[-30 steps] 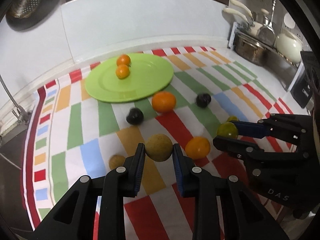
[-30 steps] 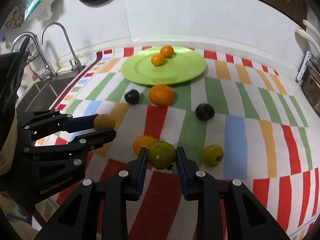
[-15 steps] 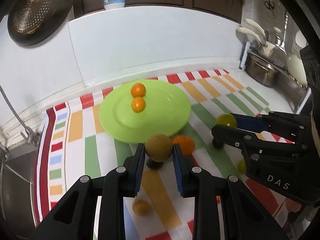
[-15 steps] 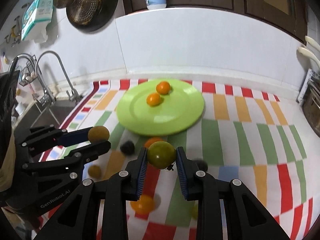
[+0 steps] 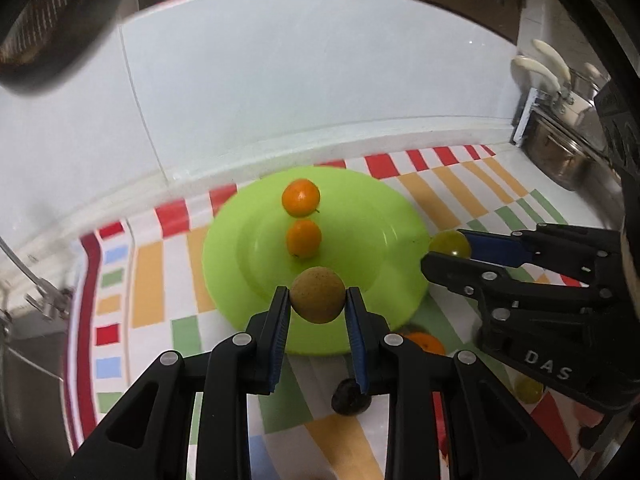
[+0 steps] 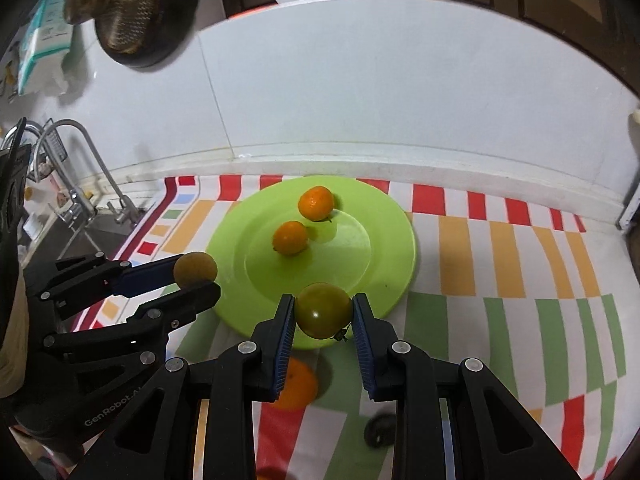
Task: Organize fruits
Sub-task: 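Carry the green lime with the right gripper onto the plate and release, then move the right gripper back and grasp the yellow-green lime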
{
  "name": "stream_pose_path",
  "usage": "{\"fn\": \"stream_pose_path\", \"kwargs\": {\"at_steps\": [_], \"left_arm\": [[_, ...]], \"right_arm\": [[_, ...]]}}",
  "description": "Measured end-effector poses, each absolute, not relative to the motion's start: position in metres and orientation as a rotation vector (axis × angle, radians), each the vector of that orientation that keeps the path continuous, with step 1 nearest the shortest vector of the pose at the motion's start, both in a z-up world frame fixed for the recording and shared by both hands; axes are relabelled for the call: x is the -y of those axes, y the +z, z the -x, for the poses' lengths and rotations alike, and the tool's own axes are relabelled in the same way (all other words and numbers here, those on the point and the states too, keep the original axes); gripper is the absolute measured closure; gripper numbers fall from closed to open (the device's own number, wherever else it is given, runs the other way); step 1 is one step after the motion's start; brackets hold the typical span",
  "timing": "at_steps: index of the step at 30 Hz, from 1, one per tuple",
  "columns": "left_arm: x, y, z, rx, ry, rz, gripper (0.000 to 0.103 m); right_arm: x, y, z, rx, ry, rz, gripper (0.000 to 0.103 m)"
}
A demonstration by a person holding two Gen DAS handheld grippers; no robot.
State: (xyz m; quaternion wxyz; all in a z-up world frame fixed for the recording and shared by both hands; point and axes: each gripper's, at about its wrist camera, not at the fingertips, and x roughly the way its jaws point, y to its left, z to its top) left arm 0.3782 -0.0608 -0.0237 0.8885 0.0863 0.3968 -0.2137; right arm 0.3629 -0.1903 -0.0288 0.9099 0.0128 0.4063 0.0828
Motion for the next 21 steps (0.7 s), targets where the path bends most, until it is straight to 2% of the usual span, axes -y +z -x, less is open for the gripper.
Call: {"fn": "stream_pose_path", "kwargs": {"at_steps": [11,13,15,17,21], "left_arm": [[0.060,-0.042,-0.402,-0.883,-0.412,-0.154,0.075],[0.060,-0.041,-0.403,-0.878,-0.402,-0.156,0.067],[0.058,-0.039,-0.401,-0.869,-0.379,-0.165,0.064],[0.055,-0.036,-0.398,-0.866,-0.355,-0.176,0.064],[0.051,-0.027,-0.386,-0.847,-0.323,-0.194,0.061]], "right_arm": [[0.187,-0.051,-0.400,-0.910,0.185,-0.033,0.074],[0.187,-0.051,-0.402,-0.911,0.190,-0.039,0.073],[0.187,-0.050,-0.403,-0.906,0.182,-0.032,0.072],[0.188,-0.047,-0.402,-0.902,0.165,-0.028,0.059],[0.191,-0.036,-0.391,-0.864,0.146,-0.019,0.057]]}}
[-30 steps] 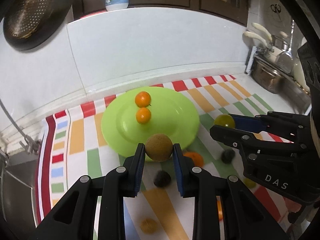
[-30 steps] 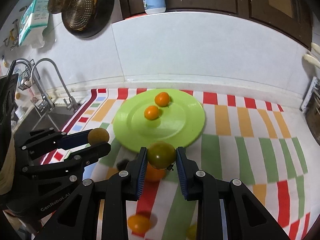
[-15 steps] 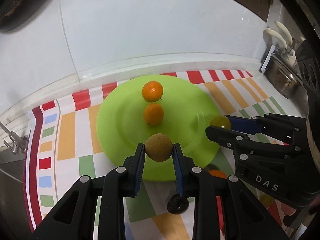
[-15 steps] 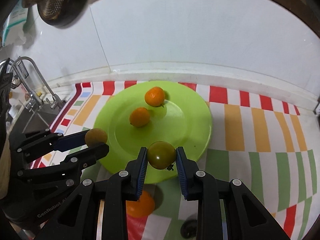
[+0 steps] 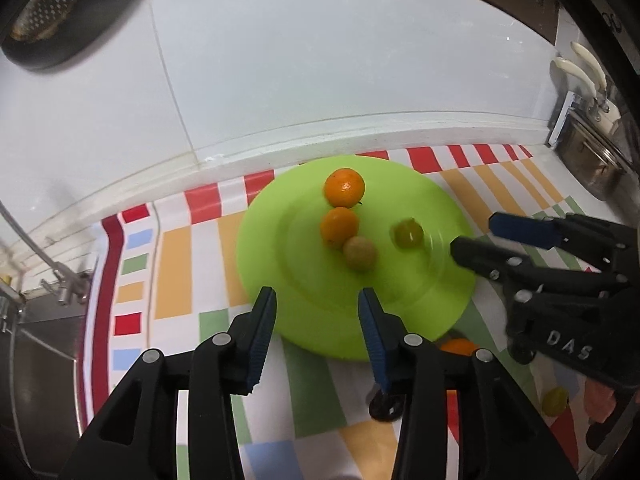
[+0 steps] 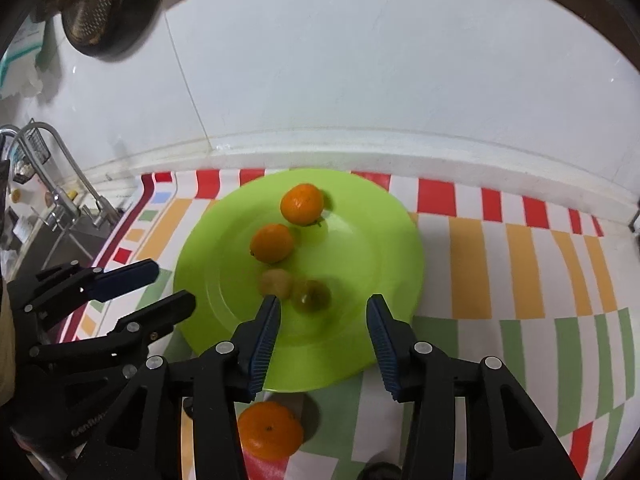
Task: Organize fruits
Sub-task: 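Move the right gripper back and grasp the yellow-green lime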
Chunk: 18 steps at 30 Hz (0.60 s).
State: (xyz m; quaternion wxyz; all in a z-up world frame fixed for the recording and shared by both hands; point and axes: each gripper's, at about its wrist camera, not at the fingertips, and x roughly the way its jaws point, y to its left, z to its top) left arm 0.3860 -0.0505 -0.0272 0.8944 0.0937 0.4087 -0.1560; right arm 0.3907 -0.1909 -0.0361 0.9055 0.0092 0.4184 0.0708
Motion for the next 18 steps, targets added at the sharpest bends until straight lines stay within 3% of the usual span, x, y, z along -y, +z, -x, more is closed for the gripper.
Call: {"fn": "stream_pose_path", "kwargs": {"at_steps": [10,18], "left_arm": [[0.043,0.011,-0.332,-0.780,-0.287,-0.176,0.047],[0.039,0.013,-0.291,-0.797,-0.300,-0.110,0.045]], "right_arm": [[0.199,0.009,-0.329,-0.737,0.130,-0.015,0.057],[0.205,0.018,-0.278,-0.706,0.109,-0.004,0.057]]}}
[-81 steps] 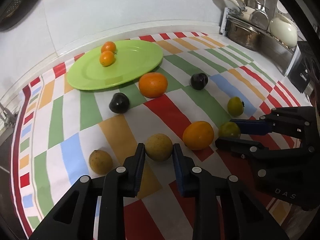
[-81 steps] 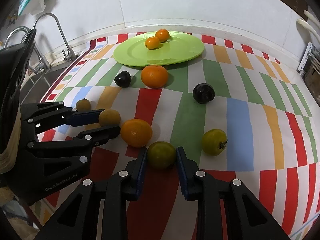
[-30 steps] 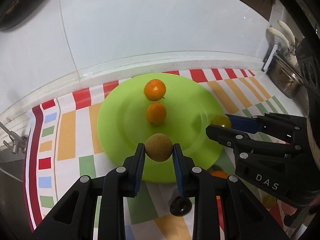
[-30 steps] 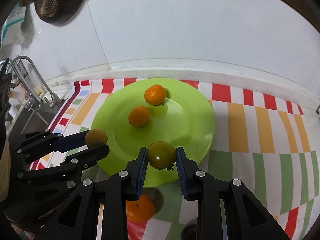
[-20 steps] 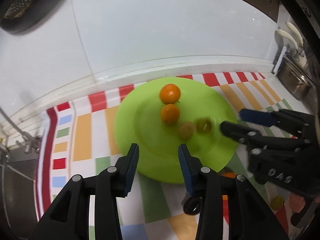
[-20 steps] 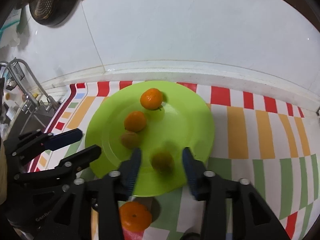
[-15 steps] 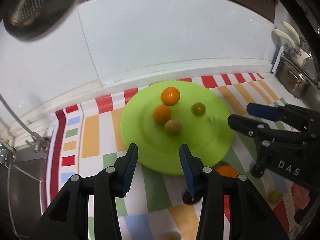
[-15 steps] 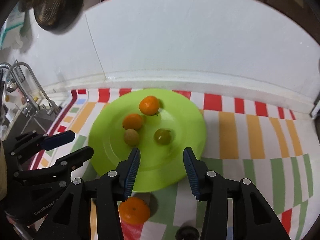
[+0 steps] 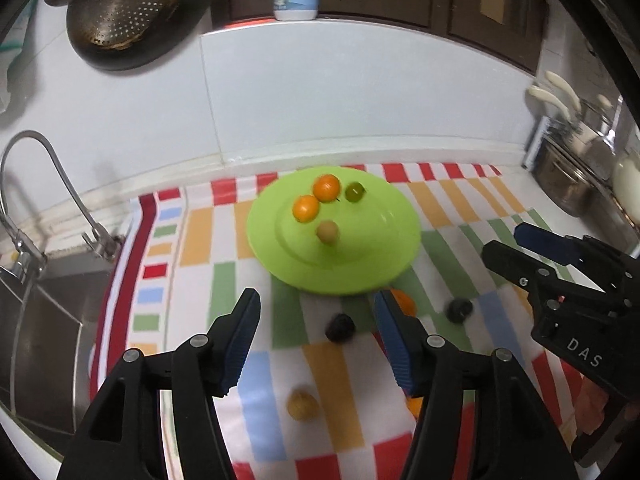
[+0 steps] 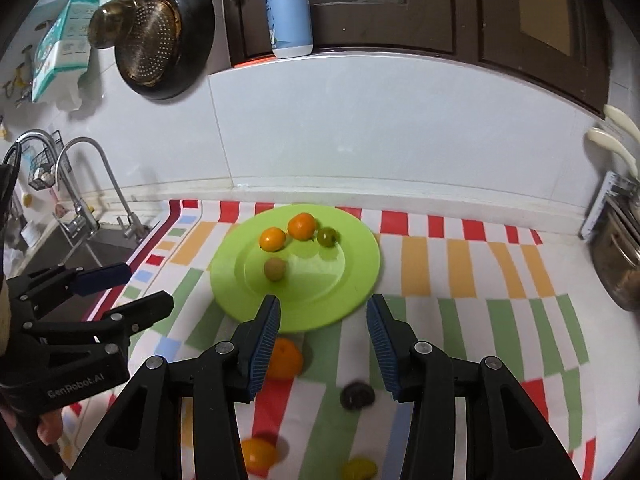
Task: Organize fruits
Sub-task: 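Move the right gripper back and grasp the yellow-green lime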
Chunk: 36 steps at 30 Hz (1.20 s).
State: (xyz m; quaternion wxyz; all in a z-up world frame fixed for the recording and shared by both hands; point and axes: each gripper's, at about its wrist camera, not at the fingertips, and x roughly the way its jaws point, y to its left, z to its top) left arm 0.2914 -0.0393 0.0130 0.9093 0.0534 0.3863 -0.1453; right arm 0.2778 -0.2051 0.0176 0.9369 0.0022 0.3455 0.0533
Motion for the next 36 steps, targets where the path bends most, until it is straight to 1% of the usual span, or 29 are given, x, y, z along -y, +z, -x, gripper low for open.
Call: {"fn": "stream_pose_path", "kwargs": {"at_steps": [4,15,25,36], "left_arm": [[0.047,0.006,-0.272,-0.786,-0.335,-0.123,0.045],[0.062,-0.022,-0.239,-0.802,-0.398,-0.135,0.045],[0.079,-0.051,-0.226,-0.845,-0.464,-0.194,0.045],[0.095,-0.077,-0.226,-0.887,-0.517,-0.221,0.045]], "right_arm": [[0.211,0.009,-0.256,-0.724,0.099,-0.005,0.053],[0.229,-0.016,-0.214,-0.773,0.044,0.005,0.053],[0.240,-0.052,-0.198,-0.891,0.065,-0.030,0.053],[0.242,-0.078,-0.200,-0.949,0.080,-0.021,0.053]]}}
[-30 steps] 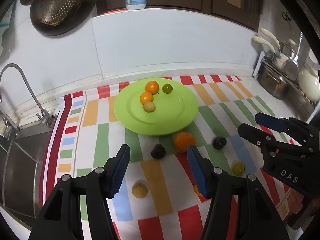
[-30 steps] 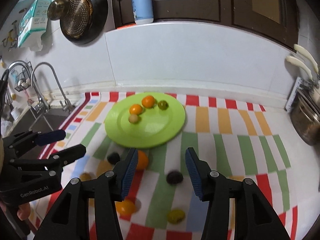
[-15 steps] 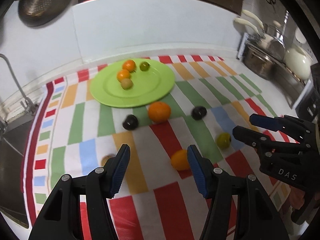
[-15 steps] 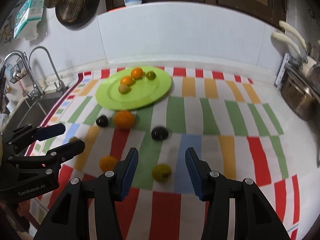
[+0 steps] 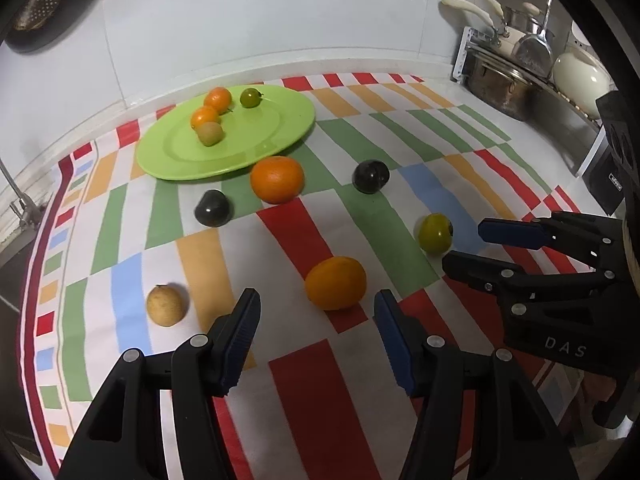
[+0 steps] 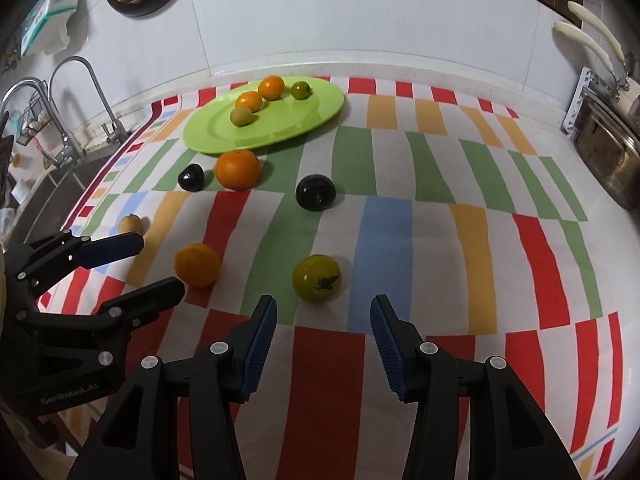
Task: Organize fruits
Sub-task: 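Move the right gripper back and grasp the yellow-green lime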
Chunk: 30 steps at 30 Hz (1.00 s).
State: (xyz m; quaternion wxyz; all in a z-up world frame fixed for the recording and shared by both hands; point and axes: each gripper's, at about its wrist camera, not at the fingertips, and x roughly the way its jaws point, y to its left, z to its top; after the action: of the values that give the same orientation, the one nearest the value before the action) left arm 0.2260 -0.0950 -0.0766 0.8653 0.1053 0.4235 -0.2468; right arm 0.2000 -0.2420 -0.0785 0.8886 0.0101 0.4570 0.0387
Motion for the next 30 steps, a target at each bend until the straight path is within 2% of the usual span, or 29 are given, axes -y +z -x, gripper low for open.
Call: {"fn": "stream_pose_path", "kwargs": {"at_steps": [8,10,16,19,30], "left_arm": [[0.104,-0.082,-0.238,-0.898,-0.524,-0.201,0.046],[0.107,-0.082,-0.239,-0.899,-0.530,-0.199,0.052],[0.111,-0.081,-0.242,-0.905,-0.544,-0.193,0.068],[0.111,-0.081,-0.242,-0.910,-0.550,-0.184,0.068],[0.108,-0.068,-0.238,-0.870,-0.548,-0.187,0.068]], "right_arm": [[0.242,-0.083,-0.211,-0.945,0.095,-0.007,0.054],[0.241,-0.085,-0.214,-0.945,0.094,0.003,0.054],[0.242,-0.089,-0.223,-0.959,0.115,-0.013,0.066],[0.240,-0.090,-0.224,-0.961,0.127,-0.005,0.072],[0.236,-0.080,-0.221,-0.931,0.137,-0.003,0.073]]}}
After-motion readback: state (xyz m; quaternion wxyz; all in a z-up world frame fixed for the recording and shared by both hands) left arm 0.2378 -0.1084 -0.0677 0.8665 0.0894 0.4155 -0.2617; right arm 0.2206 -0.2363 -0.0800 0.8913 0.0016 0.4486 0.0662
